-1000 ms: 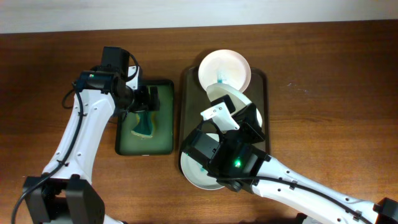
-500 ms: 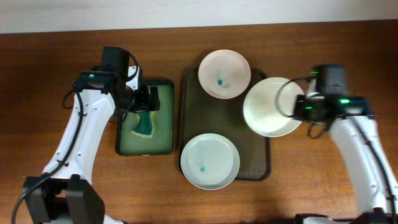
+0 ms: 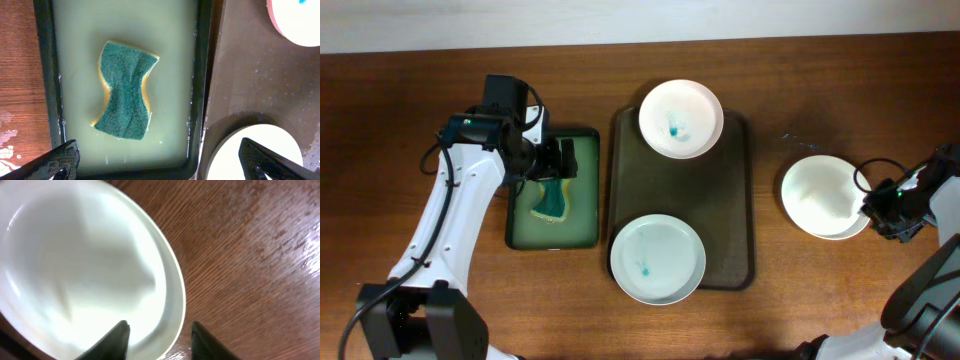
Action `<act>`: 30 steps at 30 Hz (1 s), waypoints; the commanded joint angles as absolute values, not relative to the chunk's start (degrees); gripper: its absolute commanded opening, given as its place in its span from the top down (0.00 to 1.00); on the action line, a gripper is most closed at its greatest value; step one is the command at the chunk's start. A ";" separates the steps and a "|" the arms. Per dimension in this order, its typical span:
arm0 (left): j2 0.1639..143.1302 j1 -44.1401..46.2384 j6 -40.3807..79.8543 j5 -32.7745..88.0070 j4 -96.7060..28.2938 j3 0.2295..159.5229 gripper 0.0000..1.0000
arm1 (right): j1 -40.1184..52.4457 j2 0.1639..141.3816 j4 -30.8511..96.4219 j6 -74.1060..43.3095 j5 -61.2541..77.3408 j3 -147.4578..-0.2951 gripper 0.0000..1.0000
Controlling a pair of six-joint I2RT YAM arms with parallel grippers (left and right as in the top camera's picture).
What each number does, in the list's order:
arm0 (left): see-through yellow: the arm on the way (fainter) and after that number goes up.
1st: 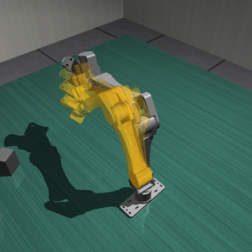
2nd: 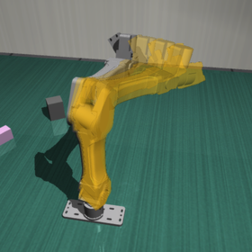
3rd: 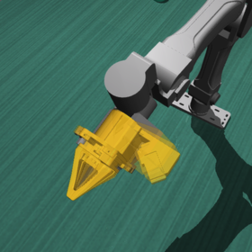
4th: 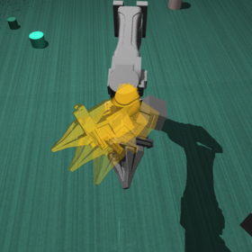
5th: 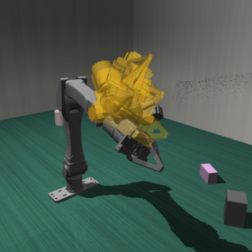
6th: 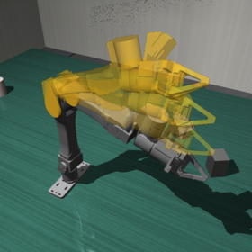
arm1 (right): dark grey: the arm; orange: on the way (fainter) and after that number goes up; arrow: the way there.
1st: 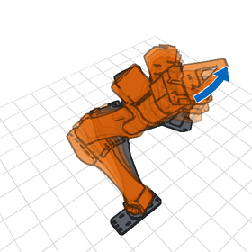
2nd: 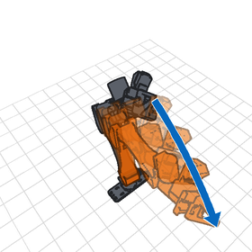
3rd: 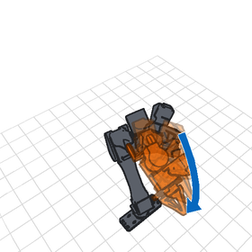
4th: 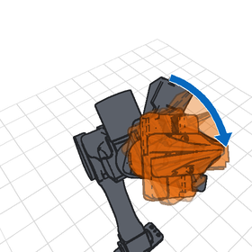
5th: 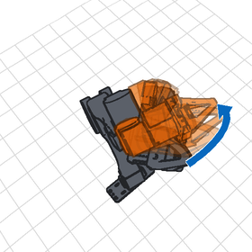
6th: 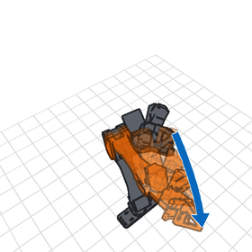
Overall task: Clean dirty plates on tray and stack at the side
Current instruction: 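Lift the cleaned plate and place it right of the tray, then grasp the bottom plate rim with the right gripper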
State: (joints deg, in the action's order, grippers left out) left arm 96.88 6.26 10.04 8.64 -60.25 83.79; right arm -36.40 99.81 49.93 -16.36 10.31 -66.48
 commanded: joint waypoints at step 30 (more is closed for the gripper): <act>96.40 6.22 9.54 9.21 -60.27 84.42 0.00 | 16.84 95.13 46.15 -12.71 5.89 -60.31 0.96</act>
State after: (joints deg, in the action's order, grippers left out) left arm 96.88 6.26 10.04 8.62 -60.23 83.79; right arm 19.99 98.17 46.37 -7.68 13.65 -56.58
